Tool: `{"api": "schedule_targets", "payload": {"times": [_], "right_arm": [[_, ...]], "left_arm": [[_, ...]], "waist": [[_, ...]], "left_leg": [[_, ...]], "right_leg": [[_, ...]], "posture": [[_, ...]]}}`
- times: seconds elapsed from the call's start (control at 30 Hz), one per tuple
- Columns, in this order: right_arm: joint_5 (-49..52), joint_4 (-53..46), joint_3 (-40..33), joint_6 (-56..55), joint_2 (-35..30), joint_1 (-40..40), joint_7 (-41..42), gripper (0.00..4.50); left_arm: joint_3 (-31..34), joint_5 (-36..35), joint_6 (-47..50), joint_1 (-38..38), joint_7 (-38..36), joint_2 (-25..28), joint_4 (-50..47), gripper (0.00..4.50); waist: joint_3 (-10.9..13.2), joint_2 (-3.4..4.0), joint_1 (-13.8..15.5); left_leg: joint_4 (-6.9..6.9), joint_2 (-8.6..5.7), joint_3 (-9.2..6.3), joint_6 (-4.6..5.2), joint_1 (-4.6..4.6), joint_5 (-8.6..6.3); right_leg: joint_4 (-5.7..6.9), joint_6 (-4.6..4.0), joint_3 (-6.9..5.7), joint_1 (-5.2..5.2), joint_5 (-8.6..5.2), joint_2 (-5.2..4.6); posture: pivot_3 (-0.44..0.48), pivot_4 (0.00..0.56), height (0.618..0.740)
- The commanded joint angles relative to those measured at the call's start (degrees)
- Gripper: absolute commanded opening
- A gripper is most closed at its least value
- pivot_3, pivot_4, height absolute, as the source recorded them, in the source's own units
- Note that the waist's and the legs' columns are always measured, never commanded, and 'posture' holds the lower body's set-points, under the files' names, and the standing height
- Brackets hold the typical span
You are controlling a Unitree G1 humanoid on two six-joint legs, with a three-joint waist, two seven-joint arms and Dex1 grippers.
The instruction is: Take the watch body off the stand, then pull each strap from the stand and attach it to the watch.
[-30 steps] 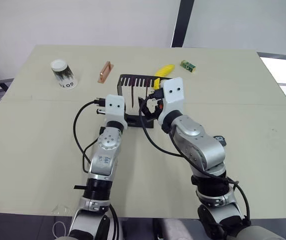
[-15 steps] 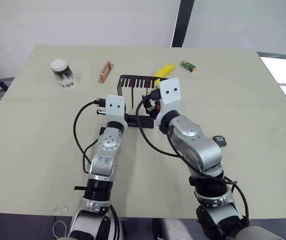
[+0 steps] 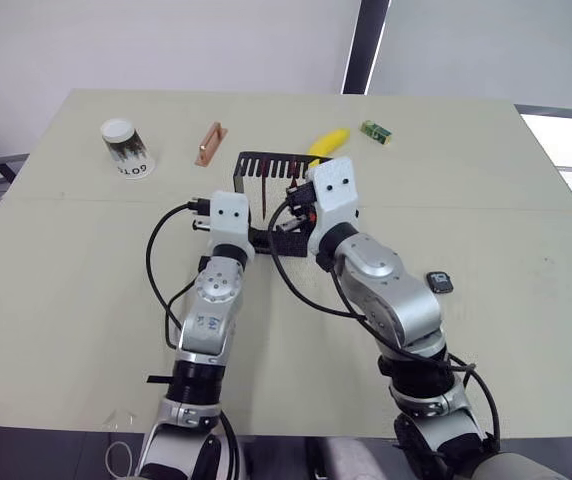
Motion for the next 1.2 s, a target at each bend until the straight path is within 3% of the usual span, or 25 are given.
{"api": "schedule_targets", "payload": {"times": [0.03, 0.3, 0.47, 0.93, 0.97, 1.0, 1.03, 1.1, 1.13, 1.2], "right_arm": [[-0.67, -6.07, 0.9, -2.04, -1.29, 0.33, 2.0, 0.04], [1.4, -13.42, 1.36, -0.35, -6.7, 4.61, 7.27, 0.04], [5.97, -18.19, -3.84, 1.54, -12.77, 8.82, 12.83, 0.04], [15.0, -18.2, -10.36, 2.25, -19.98, 11.38, 20.1, 0.04], [15.61, -18.11, -10.76, 2.31, -20.28, 11.49, 20.4, 0.0], [16.14, -18.04, -11.06, 2.31, -20.62, 11.61, 20.75, 0.0], [16.54, -18.0, -11.26, 2.31, -20.89, 11.68, 20.98, 0.0], [17.38, -17.86, -11.6, 2.02, -22.15, 11.84, 22.34, 0.0], [17.65, -17.8, -11.73, 1.84, -22.62, 11.91, 22.83, 0.0], [18.93, -17.68, -12.61, 2.05, -23.65, 11.77, 23.95, 0.0]], "left_arm": [[-1.13, 0.65, 0.3, 0.72, -0.38, -0.34, -1.52, 0.0], [-0.73, 0.52, 1.3, 1.95, -0.93, 0.09, -2.92, 0.0], [-1.12, 0.61, 2.27, 3.14, -1.6, 0.35, -4.45, 0.0], [-0.87, -0.17, 4.72, 5.02, -3.59, 1.25, -7.06, 0.0], [-0.9, -0.33, 5.02, 5.22, -3.94, 1.31, -7.56, 0.61], [-0.92, -0.48, 5.29, 5.44, -4.29, 1.38, -8.11, 0.64], [-0.92, -0.57, 5.54, 5.58, -4.54, 1.42, -8.53, 0.95], [-0.62, -0.85, 6.68, 6.29, -5.36, 1.93, -10.39, 1.9], [-0.51, -0.94, 7.13, 6.55, -5.63, 2.12, -11.04, 2.59], [0.35, -1.86, 8.88, 7.78, -7.02, 3.16, -13.73, 3.34]], "waist": [[0.0, 0.0, 0.03], [0.0, 0.0, 0.0], [0.0, -0.01, 0.14], [0.0, -0.01, 0.2], [0.0, -0.01, 0.21], [0.0, -0.01, 0.24], [0.0, -0.01, 0.24], [0.0, -0.01, 0.27], [0.0, -0.01, 0.3], [0.0, -0.01, 0.25]], "left_leg": [[0.0, 0.0, 0.0, 0.0, 0.0, 0.0], [-0.02, 0.0, 0.0, 0.0, 0.0, 0.0], [-0.03, -0.01, 0.0, 0.0, 0.02, 0.0], [-0.06, -0.01, 0.05, 0.01, 0.07, -0.01], [-0.07, 0.0, 0.05, 0.01, 0.07, -0.01], [-0.07, 0.0, 0.05, 0.01, 0.08, -0.01], [-0.06, 0.0, 0.05, 0.01, 0.07, -0.01], [-0.06, -0.01, 0.05, 0.01, 0.06, -0.01], [-0.06, -0.01, 0.05, 0.01, 0.05, -0.01], [-0.05, -0.01, 0.04, 0.01, 0.05, -0.01]], "right_leg": [[0.0, 0.0, 0.0, 0.0, 0.0, 0.0], [-0.04, 0.0, 0.0, 0.01, 0.0, 0.01], [-0.12, 0.0, 0.01, 0.06, 0.0, 0.01], [-0.34, 0.0, 0.06, 0.11, 0.0, 0.04], [-0.34, 0.0, 0.05, 0.11, 0.0, 0.04], [-0.33, 0.0, 0.05, 0.11, 0.0, 0.04], [-0.34, 0.0, 0.05, 0.1, 0.0, 0.04], [-0.35, 0.0, 0.05, 0.1, 0.0, 0.03], [-0.36, 0.0, 0.06, 0.1, 0.0, 0.03], [-0.37, 0.0, 0.05, 0.1, 0.0, 0.04]], "posture": [[0.0, 0.15, 0.74], [0.0, 0.15, 0.74], [0.0, 0.15, 0.74], [0.0, 0.15, 0.74], [0.0, 0.15, 0.74], [0.0, 0.15, 0.74], [0.0, 0.15, 0.74], [0.0, 0.15, 0.74], [0.0, 0.15, 0.74], [0.0, 0.15, 0.74]]}}
